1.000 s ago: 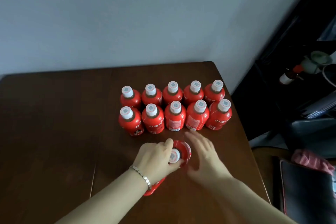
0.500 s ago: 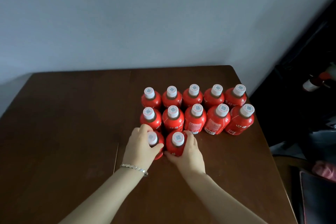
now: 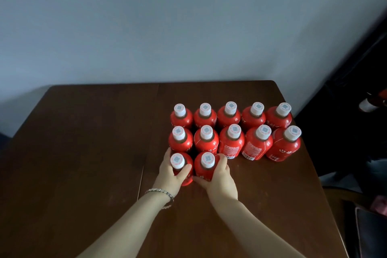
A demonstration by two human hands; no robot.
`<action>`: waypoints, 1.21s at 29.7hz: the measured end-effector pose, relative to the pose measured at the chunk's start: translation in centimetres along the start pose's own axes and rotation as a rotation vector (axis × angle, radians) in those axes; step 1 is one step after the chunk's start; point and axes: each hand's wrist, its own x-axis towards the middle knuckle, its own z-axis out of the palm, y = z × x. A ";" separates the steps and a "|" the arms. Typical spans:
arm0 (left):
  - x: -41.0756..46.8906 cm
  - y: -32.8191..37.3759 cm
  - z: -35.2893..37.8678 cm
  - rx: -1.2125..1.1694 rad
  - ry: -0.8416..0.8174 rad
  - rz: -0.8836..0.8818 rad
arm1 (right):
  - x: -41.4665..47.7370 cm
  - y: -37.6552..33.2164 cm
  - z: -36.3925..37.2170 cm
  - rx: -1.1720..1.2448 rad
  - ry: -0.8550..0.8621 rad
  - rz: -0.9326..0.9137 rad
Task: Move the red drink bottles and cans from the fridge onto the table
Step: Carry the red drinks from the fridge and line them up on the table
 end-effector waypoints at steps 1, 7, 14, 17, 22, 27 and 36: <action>0.1 0.1 -0.1 0.013 -0.025 -0.024 | 0.0 -0.2 -0.3 -0.054 -0.018 0.012; -1.5 1.8 0.8 0.372 0.079 -0.432 | -0.7 -1.0 -2.8 -0.388 -0.275 0.195; -8.5 3.0 1.5 0.365 -0.484 -0.312 | -7.7 0.8 -7.4 -0.444 -0.240 0.188; -10.5 4.9 2.2 0.647 -0.522 0.027 | -11.9 2.0 -8.5 -0.458 -0.194 0.238; -15.6 7.1 3.5 0.961 -0.645 0.437 | -21.7 4.5 -8.8 -0.394 -0.041 0.368; -25.3 8.1 7.7 1.107 -0.858 0.784 | -34.7 9.2 -8.7 -0.340 0.152 0.487; -52.5 5.1 18.6 1.144 -1.218 1.415 | -64.2 21.1 -6.2 -0.055 0.576 0.914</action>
